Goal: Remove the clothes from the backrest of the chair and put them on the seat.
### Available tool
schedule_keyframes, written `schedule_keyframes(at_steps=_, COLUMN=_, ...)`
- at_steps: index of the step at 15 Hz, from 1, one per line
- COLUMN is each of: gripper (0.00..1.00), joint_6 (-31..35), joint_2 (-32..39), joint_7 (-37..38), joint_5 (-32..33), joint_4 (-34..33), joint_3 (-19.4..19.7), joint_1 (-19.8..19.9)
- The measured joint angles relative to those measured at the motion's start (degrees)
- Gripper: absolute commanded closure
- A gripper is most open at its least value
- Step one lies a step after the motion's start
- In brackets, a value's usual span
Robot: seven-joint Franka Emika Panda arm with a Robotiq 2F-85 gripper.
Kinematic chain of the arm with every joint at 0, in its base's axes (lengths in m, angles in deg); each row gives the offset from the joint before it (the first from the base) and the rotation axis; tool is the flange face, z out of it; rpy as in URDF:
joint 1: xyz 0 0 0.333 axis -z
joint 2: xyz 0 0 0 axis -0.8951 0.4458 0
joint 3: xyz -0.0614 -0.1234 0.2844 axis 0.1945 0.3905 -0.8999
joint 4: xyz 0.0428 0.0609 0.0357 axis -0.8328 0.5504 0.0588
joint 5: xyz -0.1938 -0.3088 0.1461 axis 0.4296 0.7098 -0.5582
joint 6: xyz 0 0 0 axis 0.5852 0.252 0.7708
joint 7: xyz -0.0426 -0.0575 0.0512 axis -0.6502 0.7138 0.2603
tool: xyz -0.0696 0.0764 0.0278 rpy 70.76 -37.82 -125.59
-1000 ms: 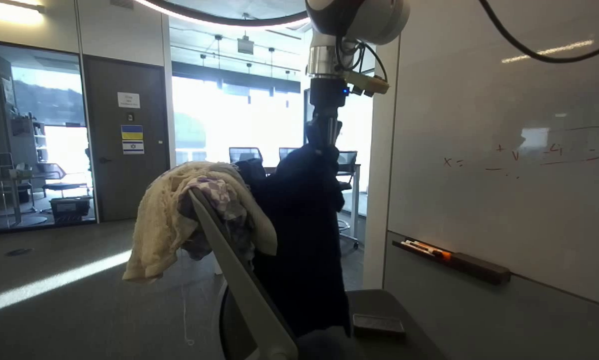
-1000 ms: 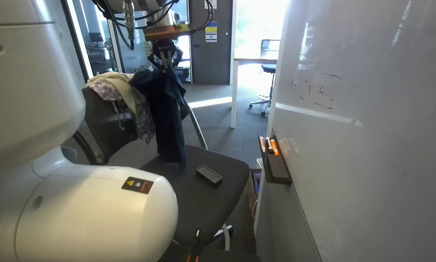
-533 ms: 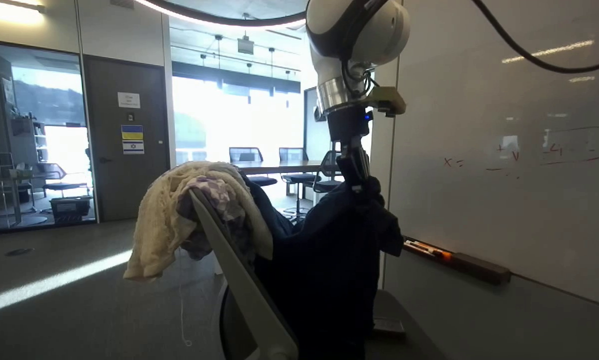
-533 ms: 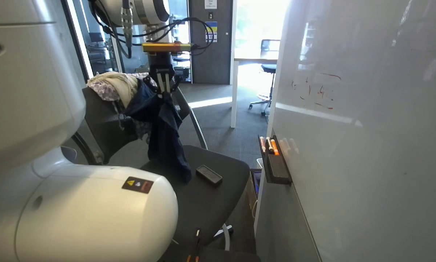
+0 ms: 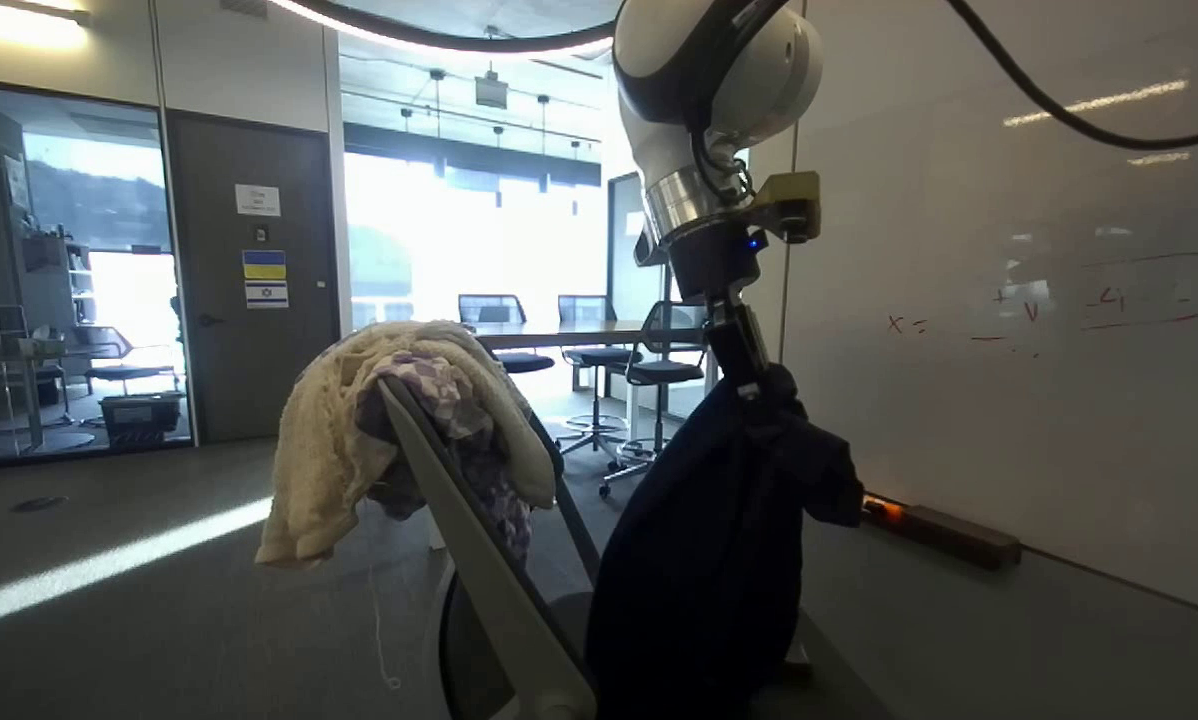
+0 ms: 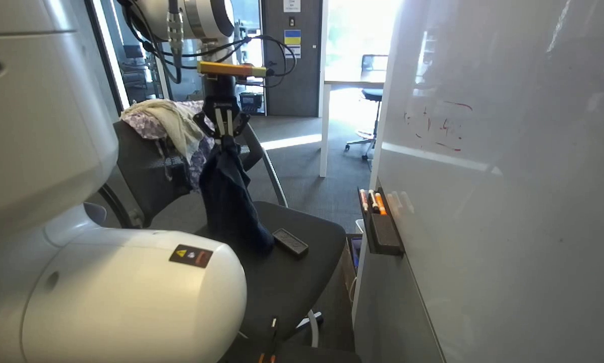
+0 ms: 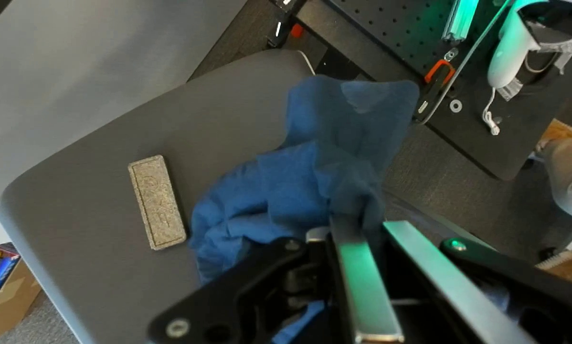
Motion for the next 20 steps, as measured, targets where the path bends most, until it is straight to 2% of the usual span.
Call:
schedule_keyframes(at_steps=5, gripper=0.94, joint_6=5.2, joint_2=2.6, joint_7=-5.1, joint_5=-3.1, joint_4=-1.2, joint_3=-1.1, joint_1=-1.3)
schedule_keyframes(at_steps=9, gripper=0.92, joint_6=13.1, joint_2=6.4, joint_7=-10.9, joint_5=-4.4, joint_4=-2.7, joint_3=-1.7, joint_1=-1.5)
schedule_keyframes(at_steps=18, gripper=0.93, joint_6=14.9, joint_2=23.2, joint_7=-10.7, joint_5=1.2, joint_4=-12.8, joint_3=-1.6, joint_1=-0.3)
schedule_keyframes(at_steps=19, gripper=0.68, joint_6=14.9, joint_2=24.5, joint_7=-10.6, joint_5=1.7, joint_4=-13.7, joint_3=-1.6, joint_1=-0.1)
schedule_keyframes(at_steps=20, gripper=0.65, joint_6=14.8, joint_2=25.6, joint_7=-10.6, joint_5=1.9, joint_4=-14.5, joint_3=-1.6, joint_1=0.0)
